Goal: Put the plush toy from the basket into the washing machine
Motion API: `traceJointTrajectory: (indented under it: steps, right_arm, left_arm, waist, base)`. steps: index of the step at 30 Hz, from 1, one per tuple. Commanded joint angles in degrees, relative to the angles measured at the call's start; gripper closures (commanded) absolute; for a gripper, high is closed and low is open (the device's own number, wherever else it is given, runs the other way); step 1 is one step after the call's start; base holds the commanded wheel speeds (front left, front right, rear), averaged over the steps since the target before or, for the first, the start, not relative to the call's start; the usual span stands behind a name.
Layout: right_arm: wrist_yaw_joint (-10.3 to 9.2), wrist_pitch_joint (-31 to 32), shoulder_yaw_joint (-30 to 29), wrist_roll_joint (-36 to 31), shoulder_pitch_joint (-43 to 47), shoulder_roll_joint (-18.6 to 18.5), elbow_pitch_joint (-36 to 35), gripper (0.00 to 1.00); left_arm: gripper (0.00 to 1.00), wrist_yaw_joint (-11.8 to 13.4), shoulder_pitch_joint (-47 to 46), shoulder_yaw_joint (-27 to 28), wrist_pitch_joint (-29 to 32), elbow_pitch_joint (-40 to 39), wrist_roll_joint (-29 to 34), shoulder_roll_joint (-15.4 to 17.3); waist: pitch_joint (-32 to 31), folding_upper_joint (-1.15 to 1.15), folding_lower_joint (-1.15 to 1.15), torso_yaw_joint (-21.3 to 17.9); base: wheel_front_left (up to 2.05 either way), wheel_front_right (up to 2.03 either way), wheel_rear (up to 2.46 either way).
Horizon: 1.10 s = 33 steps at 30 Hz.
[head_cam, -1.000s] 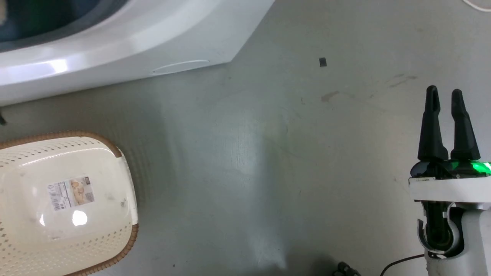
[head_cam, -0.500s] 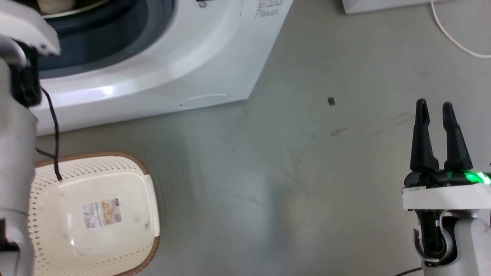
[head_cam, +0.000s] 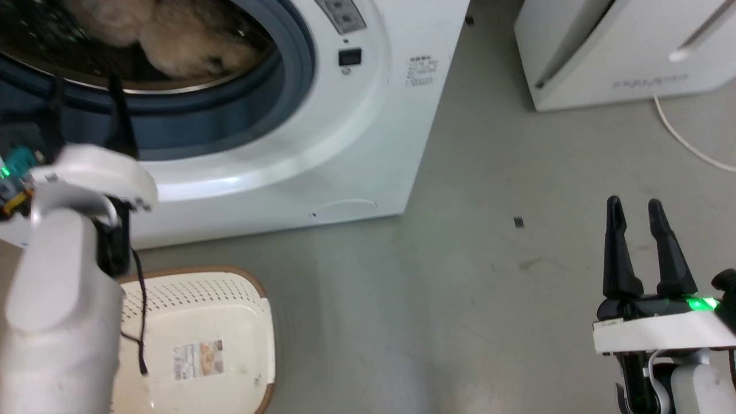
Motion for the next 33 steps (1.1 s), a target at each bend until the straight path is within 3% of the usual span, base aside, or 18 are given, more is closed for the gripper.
traceJointTrajectory:
  steps: [1, 14, 23, 33]
  right_arm:
    - [-0.04, -0.27, 0.04, -0.90, 1.40, -0.04, -0.28, 0.00]
    - [-0.04, -0.27, 0.53, -8.47, 6.07, -0.04, -2.48, 0.00]
    - [-0.04, -0.27, 0.69, -11.76, 9.26, -0.04, -3.25, 0.00]
    - [-0.04, -0.27, -0.25, -12.23, 12.71, -0.04, -2.54, 0.00]
  left_arm:
    - [0.00, -0.35, 3.61, 1.17, -0.29, -1.95, 1.37, -1.30]
    - [0.00, 0.68, 21.11, 4.74, -0.29, -15.61, 8.63, -9.73]
    - [0.00, 0.77, 31.74, 6.48, -0.29, -24.35, 12.26, -12.81]
    - [0.00, -2.34, 41.34, 6.18, -0.29, -27.17, 12.75, -14.64]
  waist:
    - [-3.50, 0.00, 0.00, 1.86]
    - [-10.85, 0.00, 0.00, 6.10]
    - [-15.29, 0.00, 0.00, 8.41]
    - [-18.29, 0.00, 0.00, 9.56]
  base:
    - [0.00, 0.00, 0.00]
    - [0.00, 0.00, 0.00]
    - [0.00, 0.00, 0.00]
    - [0.00, 0.00, 0.00]
